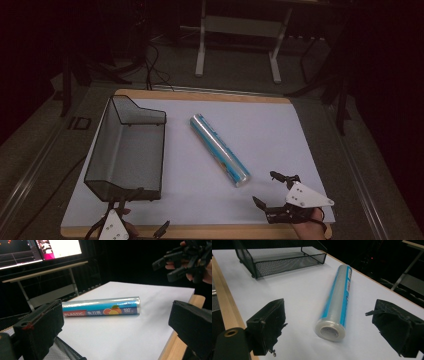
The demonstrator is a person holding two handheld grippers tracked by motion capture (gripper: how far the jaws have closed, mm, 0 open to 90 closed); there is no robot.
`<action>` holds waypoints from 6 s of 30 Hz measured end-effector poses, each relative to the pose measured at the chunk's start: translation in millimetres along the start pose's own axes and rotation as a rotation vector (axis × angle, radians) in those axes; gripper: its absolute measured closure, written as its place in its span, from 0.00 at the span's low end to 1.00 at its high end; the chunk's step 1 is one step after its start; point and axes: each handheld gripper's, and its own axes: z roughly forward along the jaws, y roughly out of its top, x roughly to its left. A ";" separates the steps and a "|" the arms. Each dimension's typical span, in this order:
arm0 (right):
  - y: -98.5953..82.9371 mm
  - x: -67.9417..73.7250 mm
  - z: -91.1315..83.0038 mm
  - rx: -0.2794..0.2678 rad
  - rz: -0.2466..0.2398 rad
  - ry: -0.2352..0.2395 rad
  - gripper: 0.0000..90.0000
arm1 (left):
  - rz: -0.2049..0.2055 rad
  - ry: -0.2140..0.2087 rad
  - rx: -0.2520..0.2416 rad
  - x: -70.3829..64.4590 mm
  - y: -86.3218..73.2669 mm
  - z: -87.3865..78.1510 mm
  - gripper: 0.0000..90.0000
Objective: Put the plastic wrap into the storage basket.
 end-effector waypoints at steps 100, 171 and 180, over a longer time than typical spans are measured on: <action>75.7 -59.9 199.8 0.310 0.180 -0.051 0.11 | -0.048 -0.074 -0.009 -4.5 -1.9 4.7 0.01; 57.8 -78.3 282.9 0.943 0.388 0.016 0.35 | -0.033 -0.079 -0.002 -4.6 -3.0 4.8 0.01; 81.5 -84.8 267.4 0.835 0.456 0.023 0.35 | -0.029 -0.077 0.002 -5.3 -3.2 5.5 0.01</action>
